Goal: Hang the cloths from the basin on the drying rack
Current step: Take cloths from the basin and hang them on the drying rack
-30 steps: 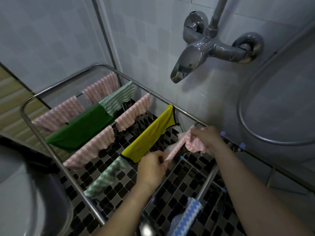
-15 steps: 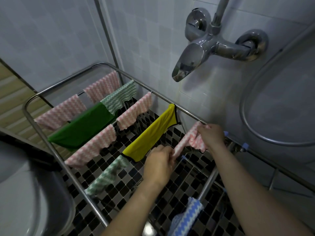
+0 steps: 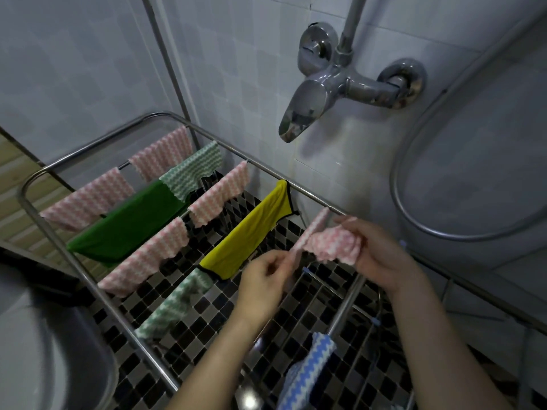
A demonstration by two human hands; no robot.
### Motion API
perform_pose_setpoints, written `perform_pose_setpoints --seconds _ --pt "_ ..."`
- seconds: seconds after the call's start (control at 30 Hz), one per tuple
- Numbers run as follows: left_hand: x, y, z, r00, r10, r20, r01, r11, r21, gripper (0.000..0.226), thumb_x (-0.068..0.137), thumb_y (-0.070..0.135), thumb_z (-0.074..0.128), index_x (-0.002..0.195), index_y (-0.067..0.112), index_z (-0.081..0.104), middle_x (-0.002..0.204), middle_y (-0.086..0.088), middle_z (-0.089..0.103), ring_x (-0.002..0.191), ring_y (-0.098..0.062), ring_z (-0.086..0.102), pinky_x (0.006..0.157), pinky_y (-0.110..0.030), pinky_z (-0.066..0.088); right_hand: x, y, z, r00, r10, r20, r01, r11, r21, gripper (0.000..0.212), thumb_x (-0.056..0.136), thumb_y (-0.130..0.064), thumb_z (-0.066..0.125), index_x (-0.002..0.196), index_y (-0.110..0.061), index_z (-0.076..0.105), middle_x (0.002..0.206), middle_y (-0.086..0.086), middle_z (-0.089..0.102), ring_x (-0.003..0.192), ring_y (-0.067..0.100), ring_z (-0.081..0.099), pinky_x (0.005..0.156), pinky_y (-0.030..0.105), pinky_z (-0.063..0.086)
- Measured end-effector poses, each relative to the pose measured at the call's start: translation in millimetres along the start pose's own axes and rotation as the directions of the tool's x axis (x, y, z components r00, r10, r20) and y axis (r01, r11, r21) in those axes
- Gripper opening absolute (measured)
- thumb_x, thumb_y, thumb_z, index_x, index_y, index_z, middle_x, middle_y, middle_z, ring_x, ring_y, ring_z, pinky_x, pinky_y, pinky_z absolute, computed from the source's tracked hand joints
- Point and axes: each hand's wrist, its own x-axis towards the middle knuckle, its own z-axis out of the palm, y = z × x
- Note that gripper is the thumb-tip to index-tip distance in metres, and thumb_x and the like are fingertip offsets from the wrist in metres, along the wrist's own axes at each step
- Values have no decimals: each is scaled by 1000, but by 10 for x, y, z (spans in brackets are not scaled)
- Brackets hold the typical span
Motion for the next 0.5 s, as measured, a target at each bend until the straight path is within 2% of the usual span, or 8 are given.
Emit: perform_pose_setpoints --seconds 0.03,0.1,0.17,0.23,0.33,0.37,0.43,0.5 --pt "-47 56 -5 996 -76 52 84 981 -174 22 86 39 62 103 26 69 99 -1 72 93 -18 67 81 -34 54 -90 47 26 997 11 72 -18 996 88 16 88 -1 51 79 -3 64 83 15 68 72 17 67 60 22 51" --pt "-123 122 -3 974 -160 161 210 907 -365 41 76 39 66 115 27 64 107 3 71 101 -15 67 86 -36 55 -200 181 63 979 30 201 -63 985 162 14 84 -2 52 86 -1 67 93 21 69 84 21 67 70 21 47" --pt "-162 179 10 965 -168 200 241 869 -433 43 72 33 71 114 27 64 99 7 72 95 -11 68 80 -30 56 -251 291 87 959 25 281 -80 979 187 28 87 -2 53 113 9 57 115 33 61 105 35 60 79 28 48" --pt "-199 193 16 973 -168 156 223 859 -462 37 71 25 74 108 21 67 90 2 73 87 -15 67 79 -32 54 -287 361 98 949 6 316 -78 973 217 45 92 -3 51 132 14 40 133 40 45 122 43 46 88 33 48" --pt "-250 171 -25 989 -142 34 142 881 -452 17 78 23 74 92 13 73 88 -14 74 81 -27 67 80 -42 53 -353 394 125 963 -12 271 -48 976 213 40 94 -5 49 130 11 46 129 34 54 119 37 55 100 39 50" --pt "-272 157 -45 991 -133 13 125 889 -441 13 79 26 74 84 14 74 85 -17 73 75 -28 65 74 -41 53 -388 390 151 968 -24 249 -25 981 191 38 92 -7 51 126 10 51 125 31 58 114 33 60 98 37 51" --pt "-313 157 -85 994 -107 -25 86 901 -424 20 77 35 76 72 16 73 74 -17 68 64 -23 59 63 -35 47 -444 385 198 976 -46 214 15 989 144 35 88 -9 54 119 7 58 118 27 64 102 27 67 89 32 56" --pt "-348 204 -120 997 -63 -54 35 910 -413 26 77 36 75 67 14 69 70 -11 66 63 -19 58 65 -36 47 -494 391 252 986 -45 162 36 998 61 26 90 -10 54 112 1 65 112 25 68 95 27 69 83 32 57"
